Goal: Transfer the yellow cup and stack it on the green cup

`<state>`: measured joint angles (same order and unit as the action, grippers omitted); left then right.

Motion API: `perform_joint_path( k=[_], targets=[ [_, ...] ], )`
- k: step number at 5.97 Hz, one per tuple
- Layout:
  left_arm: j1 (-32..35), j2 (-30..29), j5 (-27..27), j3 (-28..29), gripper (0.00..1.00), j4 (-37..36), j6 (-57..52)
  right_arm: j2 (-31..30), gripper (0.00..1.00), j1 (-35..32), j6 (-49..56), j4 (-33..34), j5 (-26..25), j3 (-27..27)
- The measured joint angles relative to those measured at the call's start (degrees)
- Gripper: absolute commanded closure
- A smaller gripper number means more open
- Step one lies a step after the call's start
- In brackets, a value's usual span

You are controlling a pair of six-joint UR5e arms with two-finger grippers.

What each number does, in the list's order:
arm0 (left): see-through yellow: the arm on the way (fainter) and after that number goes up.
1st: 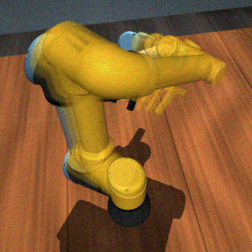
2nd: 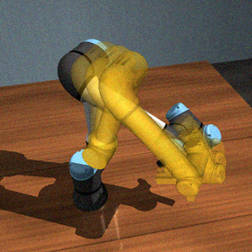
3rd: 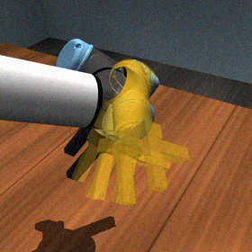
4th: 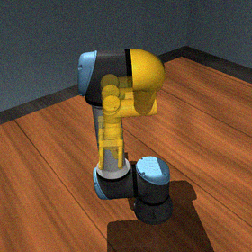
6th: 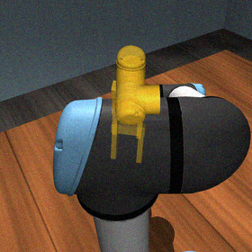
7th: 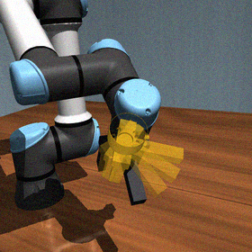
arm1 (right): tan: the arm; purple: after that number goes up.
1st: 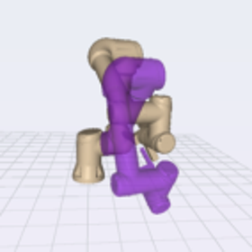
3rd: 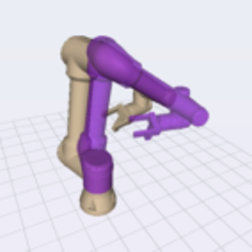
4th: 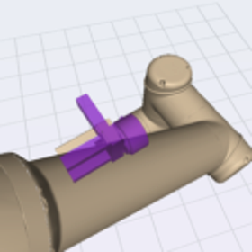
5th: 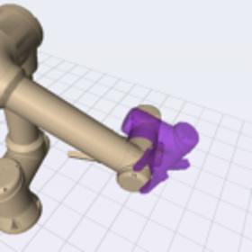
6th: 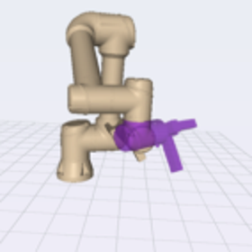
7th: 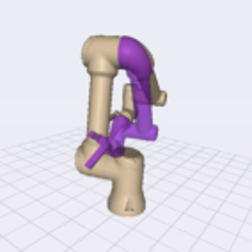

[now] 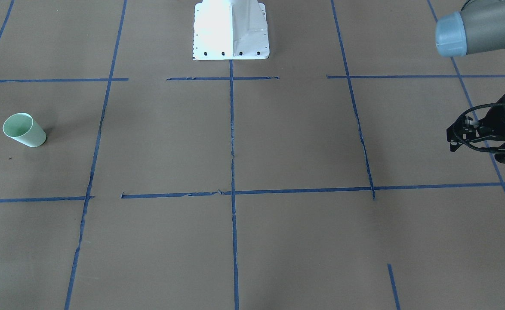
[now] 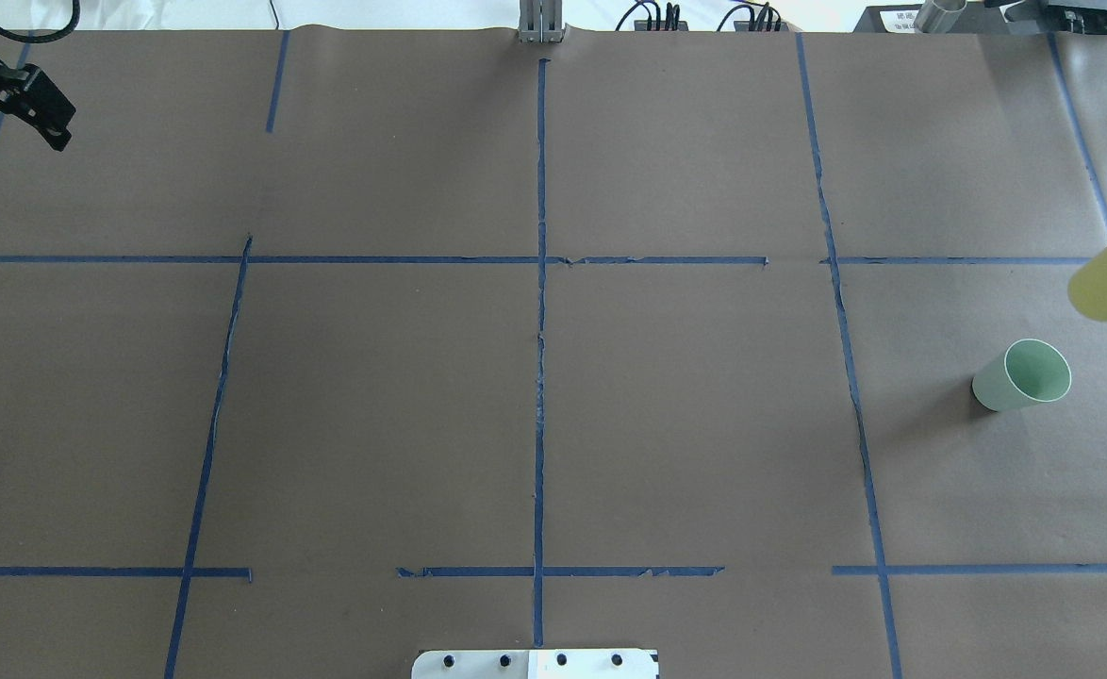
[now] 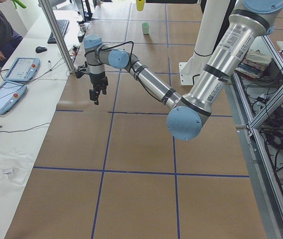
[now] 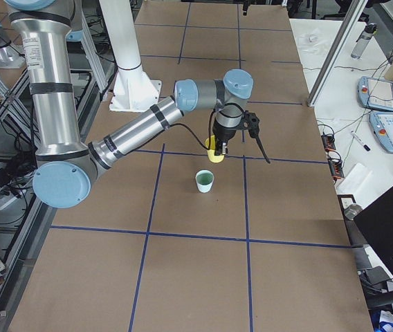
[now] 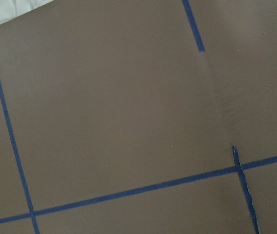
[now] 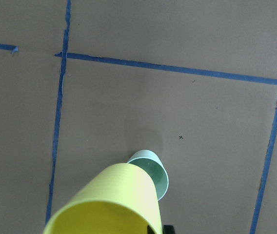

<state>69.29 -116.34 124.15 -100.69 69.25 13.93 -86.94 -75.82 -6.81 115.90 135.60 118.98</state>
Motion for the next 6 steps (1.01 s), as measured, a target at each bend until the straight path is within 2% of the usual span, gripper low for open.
perform_joint_path(
  k=[2, 6],
  targets=[
    [0.0, 1.3, 5.0, -1.1, 0.0, 0.0, 6.2, -6.2, 1.0, 3.1, -4.4, -10.3, 0.0, -0.8],
    [0.0, 2.5, 5.8, -2.6, 0.0, 1.0, 8.2, -6.9, 1.0, 6.8, -7.4, -17.7, 0.0, -6.0]
  ],
)
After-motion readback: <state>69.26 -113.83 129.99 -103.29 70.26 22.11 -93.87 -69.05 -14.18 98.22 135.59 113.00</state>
